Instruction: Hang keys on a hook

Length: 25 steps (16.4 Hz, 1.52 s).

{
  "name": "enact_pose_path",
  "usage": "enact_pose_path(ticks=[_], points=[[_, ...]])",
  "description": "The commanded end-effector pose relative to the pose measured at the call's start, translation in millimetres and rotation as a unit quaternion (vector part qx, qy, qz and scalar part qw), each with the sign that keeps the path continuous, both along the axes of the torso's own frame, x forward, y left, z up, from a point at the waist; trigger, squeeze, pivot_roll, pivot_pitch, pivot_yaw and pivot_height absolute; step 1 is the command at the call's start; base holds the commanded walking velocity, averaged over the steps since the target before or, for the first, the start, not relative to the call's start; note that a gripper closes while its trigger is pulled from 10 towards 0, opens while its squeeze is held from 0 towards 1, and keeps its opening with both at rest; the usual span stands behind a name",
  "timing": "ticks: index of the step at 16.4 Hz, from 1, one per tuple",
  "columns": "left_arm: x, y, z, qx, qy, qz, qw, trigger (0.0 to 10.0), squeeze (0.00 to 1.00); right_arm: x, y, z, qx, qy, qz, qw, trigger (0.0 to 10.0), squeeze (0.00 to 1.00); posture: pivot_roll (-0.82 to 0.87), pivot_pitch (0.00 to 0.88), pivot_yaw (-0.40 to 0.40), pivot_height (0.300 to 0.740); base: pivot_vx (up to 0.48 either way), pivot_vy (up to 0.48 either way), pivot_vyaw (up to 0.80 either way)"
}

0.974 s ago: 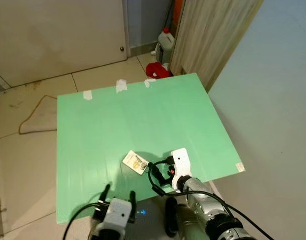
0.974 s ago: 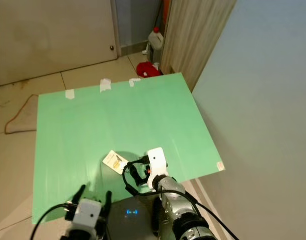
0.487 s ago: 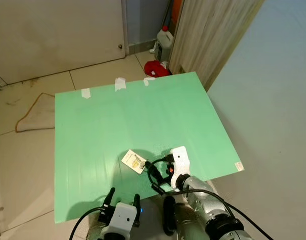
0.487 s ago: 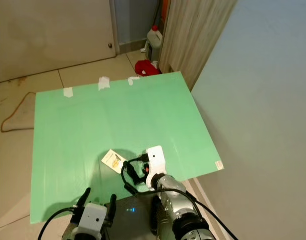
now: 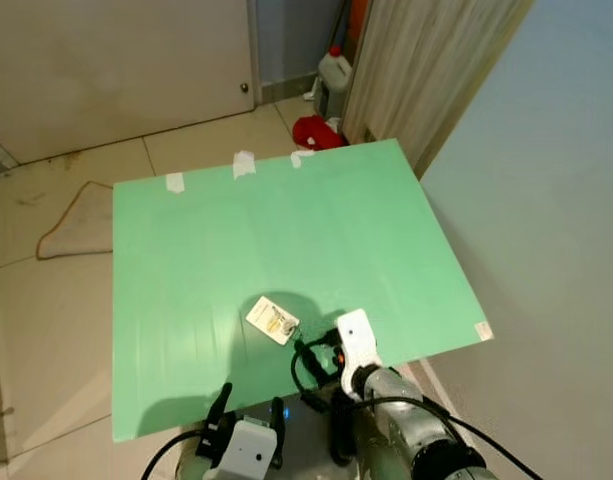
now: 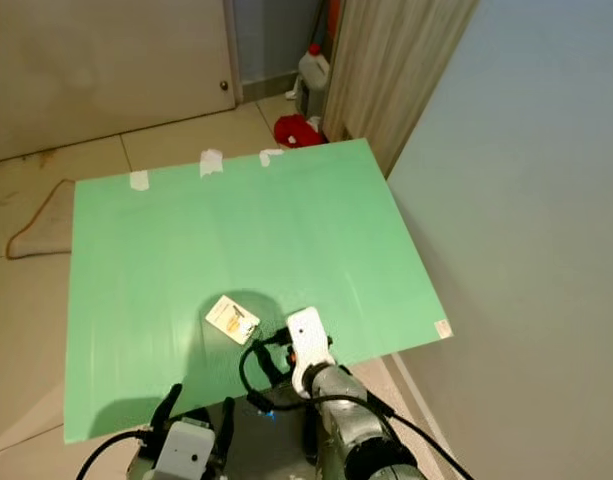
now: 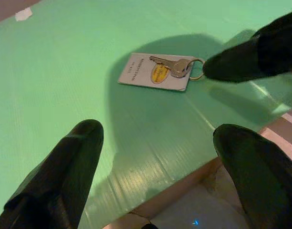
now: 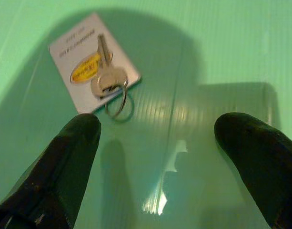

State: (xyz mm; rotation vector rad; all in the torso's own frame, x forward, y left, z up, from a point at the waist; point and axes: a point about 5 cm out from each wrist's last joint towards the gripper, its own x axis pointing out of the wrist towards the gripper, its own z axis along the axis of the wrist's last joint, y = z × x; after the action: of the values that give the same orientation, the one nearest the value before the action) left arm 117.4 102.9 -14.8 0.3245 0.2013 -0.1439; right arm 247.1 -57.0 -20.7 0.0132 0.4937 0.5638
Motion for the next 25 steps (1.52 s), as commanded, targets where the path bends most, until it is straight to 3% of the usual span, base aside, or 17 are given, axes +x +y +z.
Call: enact_pose_path(ticks=[1,8,19,20,21,25], points=[[-9.0,-5.0,-1.1,-0.003,0.008,-0.010,1.000,10.0,0.00,-14.7,9.1,-9.5,0.008,0.024,0.000,1.000,10.0,0.00,0.05,0.328,-0.066,0.740,0.000,0.000,0.00],[-3.0,-14.8,1.2,-0.007,0.005,-0.021,1.000,10.0,0.00,-12.1,31.9,-0.7,0.064,0.031,-0.002,0.997,10.0,0.00,0.04,0.339,-0.072,0.740,0.000,0.000,0.00],[-1.7,-22.5,3.6,0.006,-0.003,-0.030,1.000,10.0,0.00,-23.0,60.2,4.6,0.054,0.001,0.043,0.998,10.0,0.00,0.05,0.352,-0.088,0.740,0.000,0.000,0.00],[-1.1,-23.6,3.4,0.004,-0.003,-0.031,1.000,10.0,0.00,-22.8,59.6,4.6,0.052,-0.001,0.039,0.998,5.4,0.00,0.05,0.352,-0.088,0.740,0.000,0.000,0.00],[-0.3,-24.8,3.1,0.003,-0.003,-0.032,0.999,10.0,0.00,-22.5,59.5,4.4,0.055,0.003,0.036,0.998,0.0,0.00,0.05,0.352,-0.090,0.740,0.000,0.000,0.00],[0.3,-26.8,3.0,0.005,-0.004,-0.034,0.999,10.0,0.00,-19.5,60.9,5.1,0.072,0.024,0.011,0.997,0.0,0.00,0.05,0.354,-0.094,0.740,0.000,0.000,0.00]])
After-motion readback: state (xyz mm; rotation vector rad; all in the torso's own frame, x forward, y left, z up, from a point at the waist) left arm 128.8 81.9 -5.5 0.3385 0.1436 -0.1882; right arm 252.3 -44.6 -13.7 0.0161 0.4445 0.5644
